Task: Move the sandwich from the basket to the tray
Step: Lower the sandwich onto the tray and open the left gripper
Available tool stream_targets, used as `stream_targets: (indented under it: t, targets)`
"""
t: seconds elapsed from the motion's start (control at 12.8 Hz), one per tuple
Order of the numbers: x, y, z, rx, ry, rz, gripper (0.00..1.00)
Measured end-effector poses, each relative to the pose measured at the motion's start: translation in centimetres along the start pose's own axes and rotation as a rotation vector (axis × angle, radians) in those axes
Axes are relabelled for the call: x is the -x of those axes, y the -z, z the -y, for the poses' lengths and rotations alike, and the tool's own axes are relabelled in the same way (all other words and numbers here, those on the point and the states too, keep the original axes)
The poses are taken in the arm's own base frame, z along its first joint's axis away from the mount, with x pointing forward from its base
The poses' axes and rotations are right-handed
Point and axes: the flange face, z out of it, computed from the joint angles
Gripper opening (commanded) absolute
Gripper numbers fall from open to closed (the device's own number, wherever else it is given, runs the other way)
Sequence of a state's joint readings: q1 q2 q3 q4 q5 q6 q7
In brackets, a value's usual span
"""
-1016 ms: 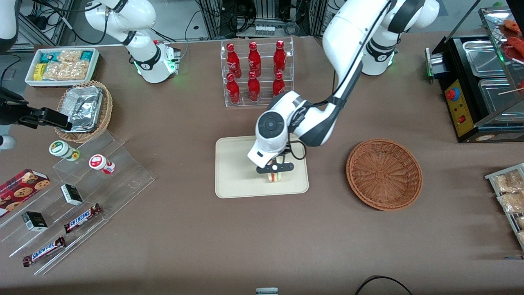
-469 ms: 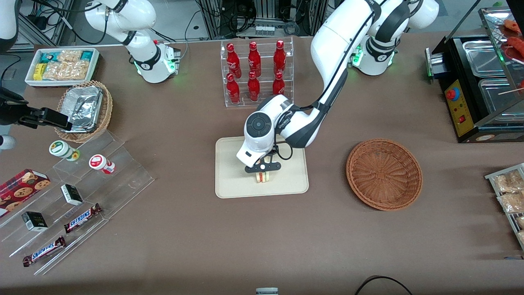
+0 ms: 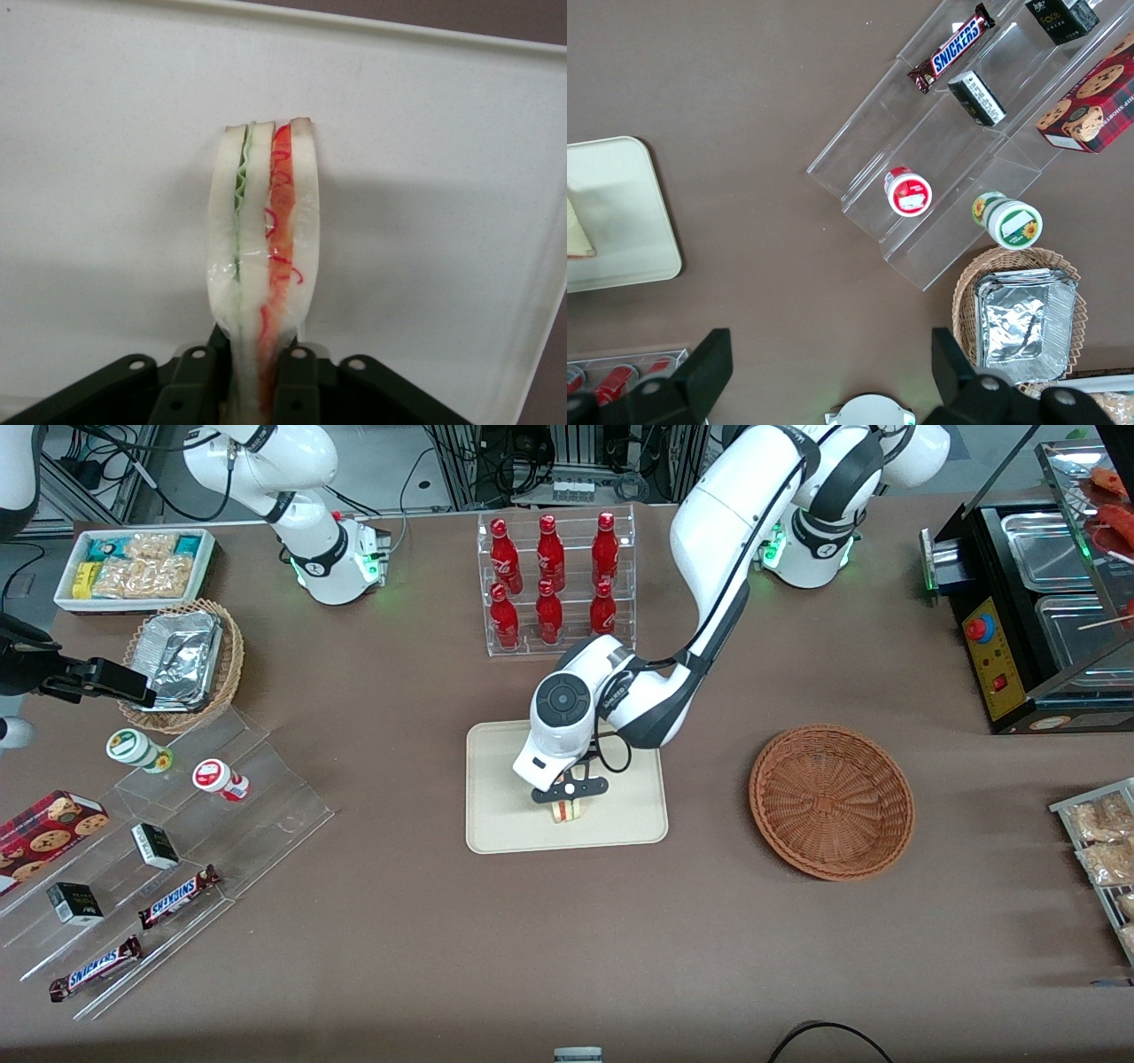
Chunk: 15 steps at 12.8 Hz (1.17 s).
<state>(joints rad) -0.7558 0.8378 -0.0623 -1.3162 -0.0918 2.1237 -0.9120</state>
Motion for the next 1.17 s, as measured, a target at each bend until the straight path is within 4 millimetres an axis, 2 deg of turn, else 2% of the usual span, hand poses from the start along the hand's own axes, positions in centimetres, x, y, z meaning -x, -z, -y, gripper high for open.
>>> stream_targets:
  t: [0.31, 0.55, 0.86, 1.17]
  targets:
    - [-0.4, 0.9, -0.2, 0.015, 0.002, -0.011, 1.00]
    - [-0.5, 2.8, -0.5, 0.028, 0.000, -0.020, 1.00]
    - [-0.1, 6.6, -0.6, 0.032, -0.011, -0.032, 1.00]
    - [-0.1, 7.8, -0.3, 0.020, -0.018, -0.048, 1.00]
